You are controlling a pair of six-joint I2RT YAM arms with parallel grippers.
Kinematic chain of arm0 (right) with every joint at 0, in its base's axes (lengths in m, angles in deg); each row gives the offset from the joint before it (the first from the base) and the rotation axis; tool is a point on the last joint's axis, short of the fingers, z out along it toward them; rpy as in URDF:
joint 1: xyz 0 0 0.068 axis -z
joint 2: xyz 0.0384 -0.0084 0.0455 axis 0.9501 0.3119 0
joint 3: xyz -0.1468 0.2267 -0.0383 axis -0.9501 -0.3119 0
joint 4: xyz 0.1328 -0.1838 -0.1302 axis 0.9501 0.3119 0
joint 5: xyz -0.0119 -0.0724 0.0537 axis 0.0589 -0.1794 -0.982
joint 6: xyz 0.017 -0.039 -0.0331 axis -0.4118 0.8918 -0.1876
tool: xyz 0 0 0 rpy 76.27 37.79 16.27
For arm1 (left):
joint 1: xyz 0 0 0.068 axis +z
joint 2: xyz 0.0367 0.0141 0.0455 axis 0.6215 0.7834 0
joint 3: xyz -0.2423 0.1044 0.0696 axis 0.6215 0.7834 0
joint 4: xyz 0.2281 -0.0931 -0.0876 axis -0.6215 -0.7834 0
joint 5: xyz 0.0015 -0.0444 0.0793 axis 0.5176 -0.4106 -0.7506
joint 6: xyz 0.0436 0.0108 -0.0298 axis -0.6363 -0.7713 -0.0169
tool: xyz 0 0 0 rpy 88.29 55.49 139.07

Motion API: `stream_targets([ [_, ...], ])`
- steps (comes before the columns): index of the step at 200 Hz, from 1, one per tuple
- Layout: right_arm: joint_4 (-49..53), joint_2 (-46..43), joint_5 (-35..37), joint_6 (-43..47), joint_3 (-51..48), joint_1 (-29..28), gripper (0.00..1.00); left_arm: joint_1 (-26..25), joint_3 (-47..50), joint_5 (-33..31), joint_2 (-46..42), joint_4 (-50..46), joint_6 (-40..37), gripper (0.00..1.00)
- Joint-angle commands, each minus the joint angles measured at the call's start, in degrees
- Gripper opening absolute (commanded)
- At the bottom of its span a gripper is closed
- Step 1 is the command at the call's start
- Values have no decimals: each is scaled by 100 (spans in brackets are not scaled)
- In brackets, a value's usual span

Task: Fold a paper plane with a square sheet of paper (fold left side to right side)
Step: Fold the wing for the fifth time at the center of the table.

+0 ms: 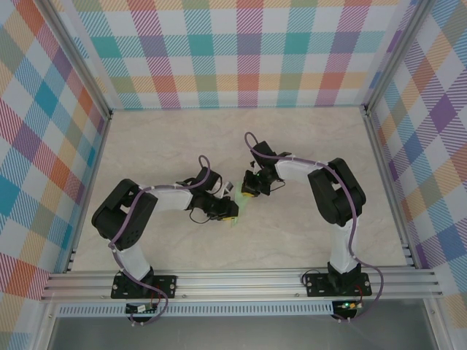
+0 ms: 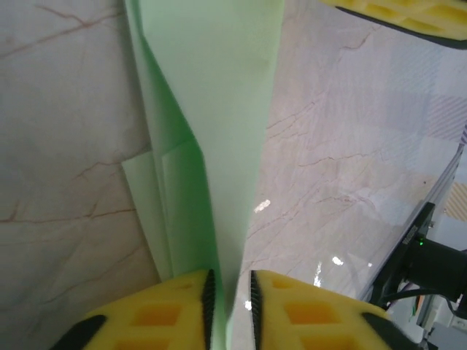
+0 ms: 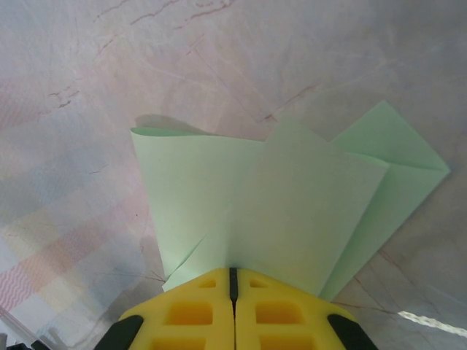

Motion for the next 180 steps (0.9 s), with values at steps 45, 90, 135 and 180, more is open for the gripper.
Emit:
stream_targets([
  [45, 7, -737, 284, 175, -265, 384, 29, -48, -136, -135, 2, 203, 145, 2],
  [90, -17, -858, 292, 168, -419, 591, 48, -47, -185, -36, 4, 302, 248, 1],
  [135, -470, -575, -234, -31, -296, 591, 59, -49, -191, 20, 10, 342, 298, 1],
  [180, -649, -296, -479, -158, -82, 555, 66, -52, -201, 34, 33, 350, 306, 1],
])
